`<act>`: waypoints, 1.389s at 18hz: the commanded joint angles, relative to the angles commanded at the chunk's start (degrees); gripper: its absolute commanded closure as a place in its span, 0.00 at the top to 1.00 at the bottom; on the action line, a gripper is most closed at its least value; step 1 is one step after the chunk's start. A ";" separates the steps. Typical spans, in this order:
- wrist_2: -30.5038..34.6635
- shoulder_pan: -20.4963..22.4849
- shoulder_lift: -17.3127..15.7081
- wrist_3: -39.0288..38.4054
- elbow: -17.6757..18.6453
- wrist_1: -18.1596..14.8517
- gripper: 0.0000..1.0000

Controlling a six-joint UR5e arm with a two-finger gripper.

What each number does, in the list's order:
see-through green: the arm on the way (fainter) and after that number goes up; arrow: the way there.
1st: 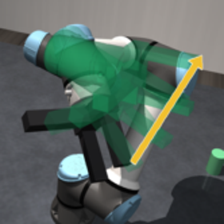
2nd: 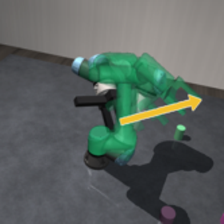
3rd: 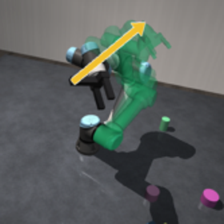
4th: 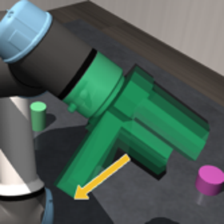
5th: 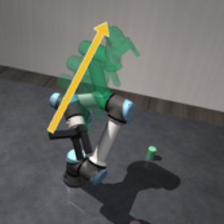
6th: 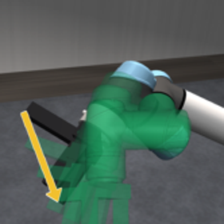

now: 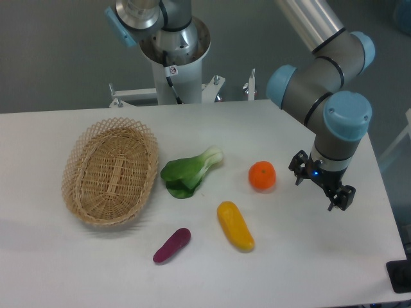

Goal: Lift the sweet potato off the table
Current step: 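Move the open gripper from beside the orange toward the yellow vegetable, then swing the gripper past the yellow vegetable over the purple sweet potato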

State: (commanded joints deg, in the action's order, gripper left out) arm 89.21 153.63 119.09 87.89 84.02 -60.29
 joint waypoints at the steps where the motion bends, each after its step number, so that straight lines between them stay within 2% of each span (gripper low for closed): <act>1: 0.00 0.00 0.00 0.00 0.00 0.00 1.00; 8: -0.09 -0.35 0.00 -0.09 -0.09 -0.52 1.00; 11: 0.09 -2.01 0.00 -1.57 0.09 -0.53 1.00; 22: -0.35 -11.15 1.14 -20.20 -0.09 -0.53 1.00; 25: -0.53 -13.44 2.10 -27.49 -0.09 0.78 1.00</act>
State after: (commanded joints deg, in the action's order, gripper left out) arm 88.68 140.19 121.20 60.40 83.94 -59.51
